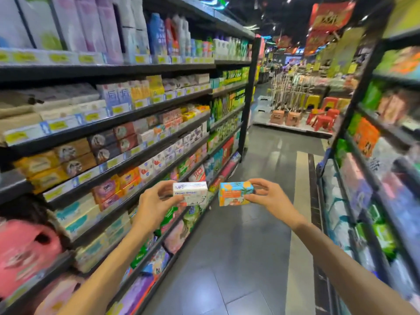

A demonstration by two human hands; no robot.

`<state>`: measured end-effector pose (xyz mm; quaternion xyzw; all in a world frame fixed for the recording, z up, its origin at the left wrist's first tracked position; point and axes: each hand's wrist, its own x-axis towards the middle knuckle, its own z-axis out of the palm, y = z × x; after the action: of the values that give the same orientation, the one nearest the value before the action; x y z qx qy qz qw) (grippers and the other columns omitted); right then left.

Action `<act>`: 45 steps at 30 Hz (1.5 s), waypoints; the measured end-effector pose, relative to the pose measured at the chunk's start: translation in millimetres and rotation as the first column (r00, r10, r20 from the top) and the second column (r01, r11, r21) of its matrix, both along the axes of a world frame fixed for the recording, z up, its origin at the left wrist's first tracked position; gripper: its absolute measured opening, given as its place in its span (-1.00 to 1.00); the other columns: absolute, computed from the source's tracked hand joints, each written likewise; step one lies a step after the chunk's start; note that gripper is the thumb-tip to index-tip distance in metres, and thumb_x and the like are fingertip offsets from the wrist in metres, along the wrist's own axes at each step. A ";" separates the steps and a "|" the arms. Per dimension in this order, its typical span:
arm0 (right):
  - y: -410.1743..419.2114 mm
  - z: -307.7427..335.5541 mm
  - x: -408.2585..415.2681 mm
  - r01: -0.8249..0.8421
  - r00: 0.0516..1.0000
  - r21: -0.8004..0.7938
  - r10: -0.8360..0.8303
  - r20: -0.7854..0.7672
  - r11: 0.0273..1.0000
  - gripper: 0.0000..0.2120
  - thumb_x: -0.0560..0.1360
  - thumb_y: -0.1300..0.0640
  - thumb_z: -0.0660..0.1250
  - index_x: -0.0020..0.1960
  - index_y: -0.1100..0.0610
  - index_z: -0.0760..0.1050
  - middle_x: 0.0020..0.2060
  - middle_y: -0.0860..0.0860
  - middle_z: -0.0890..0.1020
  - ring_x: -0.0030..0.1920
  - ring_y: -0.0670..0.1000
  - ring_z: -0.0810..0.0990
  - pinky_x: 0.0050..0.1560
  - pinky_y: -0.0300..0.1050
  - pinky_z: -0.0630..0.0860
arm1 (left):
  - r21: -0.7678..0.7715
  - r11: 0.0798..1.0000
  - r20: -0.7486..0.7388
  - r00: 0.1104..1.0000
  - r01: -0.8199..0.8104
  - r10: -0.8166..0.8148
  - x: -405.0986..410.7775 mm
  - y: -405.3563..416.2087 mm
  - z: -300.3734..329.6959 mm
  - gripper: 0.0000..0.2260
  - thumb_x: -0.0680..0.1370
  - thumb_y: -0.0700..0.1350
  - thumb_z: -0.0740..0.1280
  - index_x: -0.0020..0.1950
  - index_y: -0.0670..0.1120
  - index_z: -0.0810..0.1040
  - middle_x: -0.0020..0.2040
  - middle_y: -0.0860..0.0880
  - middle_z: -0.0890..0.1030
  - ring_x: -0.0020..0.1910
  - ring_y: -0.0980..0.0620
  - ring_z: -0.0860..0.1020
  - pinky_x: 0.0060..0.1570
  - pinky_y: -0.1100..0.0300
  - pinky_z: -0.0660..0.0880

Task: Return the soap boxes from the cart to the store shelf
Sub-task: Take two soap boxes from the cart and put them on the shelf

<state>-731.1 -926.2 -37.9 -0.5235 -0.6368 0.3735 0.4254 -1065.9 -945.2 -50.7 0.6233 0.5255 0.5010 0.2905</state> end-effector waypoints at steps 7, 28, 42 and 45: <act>142.0 29.2 9.3 -0.008 0.999 0.027 0.007 0.035 1.000 -0.66 0.45 0.36 0.47 0.20 0.19 0.54 -0.04 0.04 0.72 -0.11 -0.11 0.70 -0.13 -0.29 0.57 | 0.023 1.000 -0.003 1.000 0.003 -0.003 3.0 147.5 10.0 -0.62 0.44 -0.09 0.58 0.23 0.04 0.63 0.08 0.14 0.71 0.09 0.20 0.66 0.13 0.10 0.61; 533.0 37.0 -108.9 -0.532 0.847 0.064 0.530 0.049 0.844 -0.63 0.48 0.23 0.48 0.27 0.12 0.54 0.06 -0.07 0.68 -0.04 -0.18 0.68 -0.15 -0.34 0.55 | 0.017 0.835 0.017 0.835 -0.550 0.550 -45.4 365.6 30.8 -0.68 0.49 -0.17 0.54 0.21 0.01 0.62 0.09 0.15 0.68 0.02 0.34 0.63 -0.07 0.43 0.56; 640.9 21.7 -219.4 -0.714 0.700 0.088 0.703 0.126 0.695 -0.56 0.45 0.14 0.52 0.30 0.11 0.54 0.12 -0.06 0.66 0.09 -0.18 0.63 0.03 -0.27 0.60 | -0.018 0.585 0.000 0.585 -0.811 0.811 -87.9 410.4 18.7 -0.70 0.48 -0.16 0.54 0.19 -0.01 0.61 0.01 0.21 0.66 -0.04 0.44 0.59 0.00 0.47 0.52; 651.1 17.7 -235.1 -0.716 0.698 0.109 0.701 0.149 0.690 -0.54 0.44 0.09 0.53 0.30 0.09 0.53 0.08 -0.18 0.63 0.08 -0.29 0.60 0.07 -0.31 0.56 | -0.028 0.559 -0.012 0.560 -0.829 0.829 -101.2 422.7 15.2 -0.68 0.47 -0.10 0.56 0.19 -0.01 0.60 0.02 0.17 0.65 -0.01 0.35 0.60 0.07 0.38 0.52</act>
<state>-966.2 -275.1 -20.3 -0.2189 -0.8364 0.4314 0.2576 -1167.1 -522.5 -35.5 0.2988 0.7637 0.5714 0.0316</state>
